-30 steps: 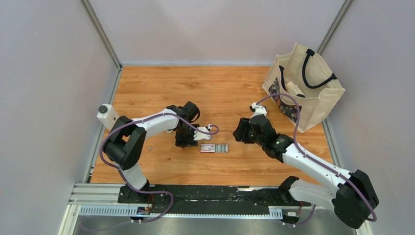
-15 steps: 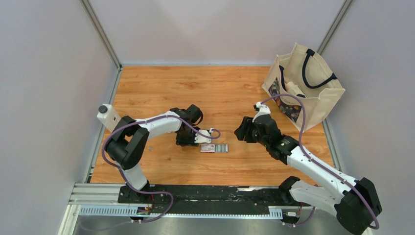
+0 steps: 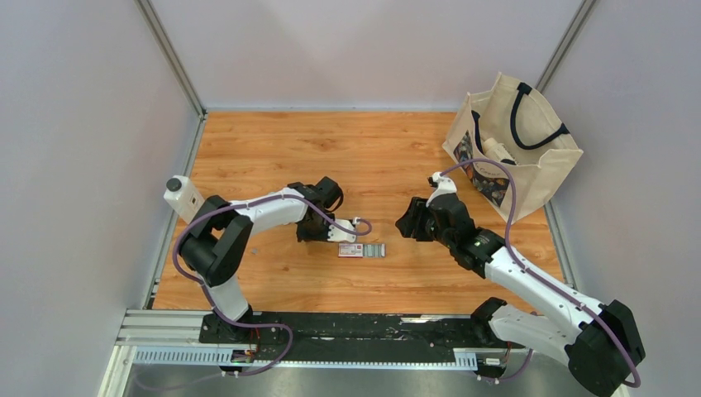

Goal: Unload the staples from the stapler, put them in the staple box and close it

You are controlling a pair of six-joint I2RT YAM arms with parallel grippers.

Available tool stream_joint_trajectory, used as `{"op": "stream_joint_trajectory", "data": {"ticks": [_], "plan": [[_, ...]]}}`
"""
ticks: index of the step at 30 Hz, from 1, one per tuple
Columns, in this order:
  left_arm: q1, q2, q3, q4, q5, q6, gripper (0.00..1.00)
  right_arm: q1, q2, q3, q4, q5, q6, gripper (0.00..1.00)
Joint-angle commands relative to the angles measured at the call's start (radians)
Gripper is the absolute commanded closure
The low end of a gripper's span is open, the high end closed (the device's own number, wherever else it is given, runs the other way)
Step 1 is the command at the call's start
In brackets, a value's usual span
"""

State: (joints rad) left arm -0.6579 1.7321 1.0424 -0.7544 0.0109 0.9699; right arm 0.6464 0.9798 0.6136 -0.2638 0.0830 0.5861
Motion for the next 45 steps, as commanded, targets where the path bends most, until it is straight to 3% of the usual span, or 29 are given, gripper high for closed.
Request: {"op": "stream_joint_trajectory", "data": {"ticks": [1,11,16,21,23,26,31,35,37,45], "plan": [[-0.002,0.023,0.05,-0.019,0.052,-0.034,0.84,-0.005,-0.02,0.017,0.025,-0.008,-0.005,0.5],[0.0,-0.068,0.281,-0.215,0.259,-0.226,0.91,-0.01,-0.065,0.051,0.006,-0.061,-0.034,0.49],[0.036,-0.118,0.513,-0.327,0.489,-0.397,1.0,-0.022,-0.134,0.086,0.021,-0.186,-0.06,0.48],[0.095,-0.131,0.717,-0.387,0.751,-0.575,1.0,-0.024,-0.181,0.152,0.041,-0.327,-0.084,0.46],[0.128,-0.16,0.728,-0.312,0.86,-0.699,1.0,-0.025,-0.181,0.19,0.057,-0.419,-0.08,0.45],[0.181,-0.238,0.65,-0.038,1.022,-1.026,0.98,-0.024,-0.173,0.27,0.078,-0.512,-0.062,0.44],[0.208,-0.33,0.428,0.619,1.176,-1.639,0.98,-0.024,-0.142,0.36,0.159,-0.603,-0.026,0.44],[0.213,-0.338,0.274,1.173,1.192,-2.083,0.98,-0.022,-0.106,0.397,0.207,-0.644,0.02,0.45],[0.216,-0.348,0.236,1.245,1.181,-2.149,0.98,-0.022,-0.096,0.396,0.234,-0.655,0.04,0.45],[0.218,-0.385,0.171,1.288,1.169,-2.18,0.98,-0.017,-0.043,0.394,0.328,-0.649,0.08,0.45]]}}
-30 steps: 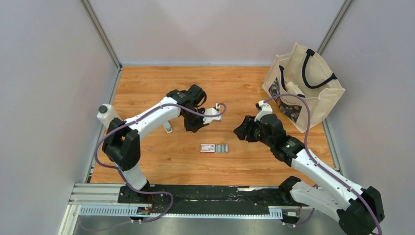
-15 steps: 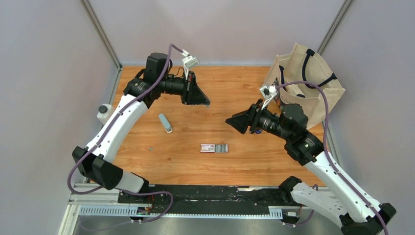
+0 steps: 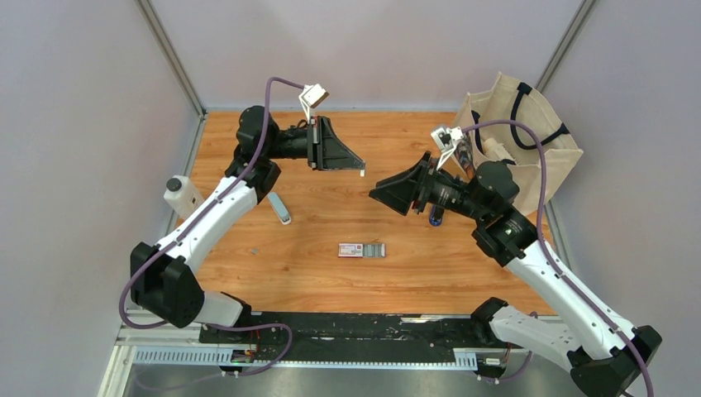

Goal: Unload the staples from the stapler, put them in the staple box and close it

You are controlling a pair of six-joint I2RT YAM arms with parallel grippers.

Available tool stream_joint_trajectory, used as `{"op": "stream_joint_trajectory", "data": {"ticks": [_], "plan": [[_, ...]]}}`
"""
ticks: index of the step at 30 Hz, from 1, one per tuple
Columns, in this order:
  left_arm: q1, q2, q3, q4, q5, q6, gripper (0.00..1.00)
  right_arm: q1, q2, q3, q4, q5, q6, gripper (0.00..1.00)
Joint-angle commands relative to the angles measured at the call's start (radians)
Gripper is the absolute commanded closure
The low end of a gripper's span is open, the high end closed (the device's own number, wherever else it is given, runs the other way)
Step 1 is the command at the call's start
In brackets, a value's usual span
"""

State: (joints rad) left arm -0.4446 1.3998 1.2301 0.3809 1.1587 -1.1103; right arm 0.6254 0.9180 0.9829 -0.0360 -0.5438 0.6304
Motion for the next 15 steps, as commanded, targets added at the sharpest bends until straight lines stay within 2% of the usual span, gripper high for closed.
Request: {"op": "stream_joint_trajectory", "data": {"ticks": [1,15], "plan": [[0.004,-0.055,-0.021,0.156,0.019,-0.103,0.98,0.005,0.03,0.028,0.113,-0.022,0.04,0.46],[0.003,-0.068,-0.057,0.156,0.004,-0.086,1.0,0.008,0.107,0.048,0.222,0.002,0.084,0.5]]}}
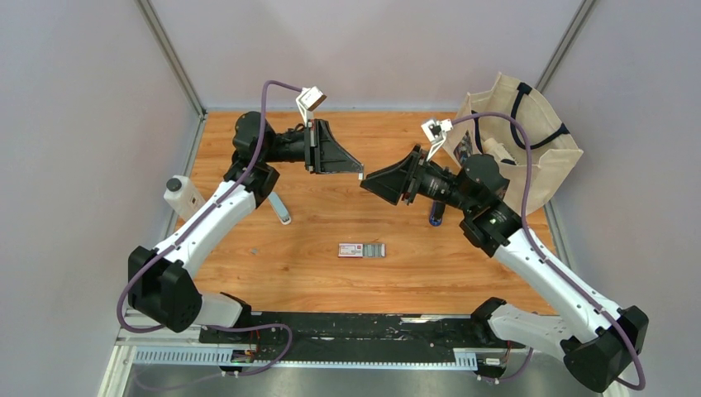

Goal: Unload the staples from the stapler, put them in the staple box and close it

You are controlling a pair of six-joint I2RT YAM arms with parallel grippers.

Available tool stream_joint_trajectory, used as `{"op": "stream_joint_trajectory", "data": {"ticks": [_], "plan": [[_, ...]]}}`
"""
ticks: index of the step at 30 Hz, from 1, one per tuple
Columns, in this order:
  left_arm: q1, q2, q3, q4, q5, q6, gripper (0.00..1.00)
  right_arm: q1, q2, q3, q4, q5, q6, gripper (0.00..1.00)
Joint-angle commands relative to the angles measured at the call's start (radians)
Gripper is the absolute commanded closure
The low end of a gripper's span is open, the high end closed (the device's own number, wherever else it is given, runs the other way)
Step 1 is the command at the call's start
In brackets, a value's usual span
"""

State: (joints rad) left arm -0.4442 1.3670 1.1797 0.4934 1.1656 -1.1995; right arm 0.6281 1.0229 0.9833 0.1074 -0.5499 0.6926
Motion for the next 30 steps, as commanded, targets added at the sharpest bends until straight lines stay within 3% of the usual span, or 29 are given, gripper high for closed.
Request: {"op": "stream_joint_trajectory", "data": {"ticks": [1,21,30], "plan": [[0.002,-0.036,-0.009,0.042,-0.004,0.006,1.0,0.007,0.008,0.049,0.077,0.011,0.022,0.51],[0.002,-0.034,-0.011,-0.016,-0.011,0.064,1.0,0.022,0.042,0.032,0.13,0.021,0.045,0.66],[0.002,-0.037,-0.012,-0.044,-0.007,0.09,1.0,0.024,0.028,0.018,0.121,0.036,0.036,0.83]]}}
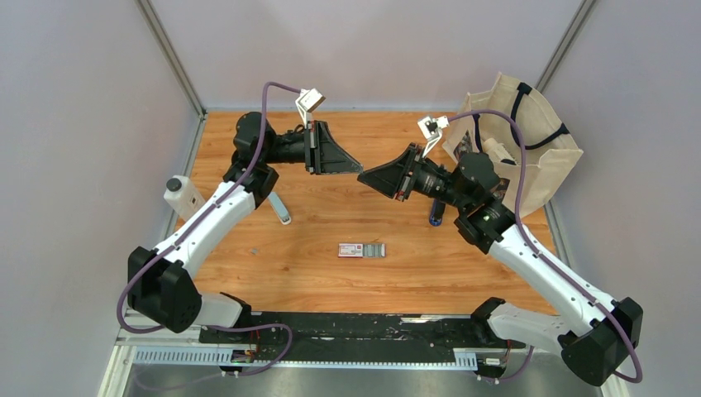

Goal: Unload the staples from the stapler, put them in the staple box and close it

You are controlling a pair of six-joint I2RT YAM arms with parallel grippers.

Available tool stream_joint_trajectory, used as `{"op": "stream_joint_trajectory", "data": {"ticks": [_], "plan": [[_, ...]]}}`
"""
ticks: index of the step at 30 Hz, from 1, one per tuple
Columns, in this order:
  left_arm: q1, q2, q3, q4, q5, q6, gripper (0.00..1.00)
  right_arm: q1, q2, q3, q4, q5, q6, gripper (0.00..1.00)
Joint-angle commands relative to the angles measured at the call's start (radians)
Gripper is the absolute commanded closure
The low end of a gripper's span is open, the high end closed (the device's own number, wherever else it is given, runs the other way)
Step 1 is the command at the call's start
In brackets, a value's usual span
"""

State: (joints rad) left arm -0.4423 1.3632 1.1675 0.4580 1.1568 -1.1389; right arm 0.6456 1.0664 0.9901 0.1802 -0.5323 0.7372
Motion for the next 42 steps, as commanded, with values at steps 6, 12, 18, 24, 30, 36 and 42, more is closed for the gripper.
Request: {"op": "stream_joint_trajectory", "data": {"ticks": [6,12,18,24,30,36,42], "plan": [[0.001,-0.038,0.015,-0.122,-0.002,0.115,0.81,0.006,-0.045,0.001,-0.016,0.049,-0.039,0.9],[0.004,-0.047,0.107,-0.505,-0.038,0.391,0.45,0.006,-0.056,-0.014,-0.175,0.074,-0.084,0.91],[0.034,-0.009,0.202,-0.757,-0.078,0.62,0.19,0.009,-0.045,-0.077,-0.381,0.136,-0.13,0.92],[0.031,0.095,0.242,-1.056,-0.276,1.045,0.19,0.031,-0.003,-0.146,-0.567,0.294,-0.134,0.95],[-0.033,0.189,0.175,-1.093,-0.52,1.261,0.2,0.126,0.084,-0.166,-0.708,0.458,-0.099,0.93],[-0.099,0.244,0.098,-1.039,-0.664,1.317,0.21,0.207,0.211,-0.125,-0.772,0.569,-0.091,0.92],[-0.099,0.263,0.026,-1.007,-0.666,1.325,0.23,0.233,0.334,-0.074,-0.795,0.6,-0.093,0.93]]}}
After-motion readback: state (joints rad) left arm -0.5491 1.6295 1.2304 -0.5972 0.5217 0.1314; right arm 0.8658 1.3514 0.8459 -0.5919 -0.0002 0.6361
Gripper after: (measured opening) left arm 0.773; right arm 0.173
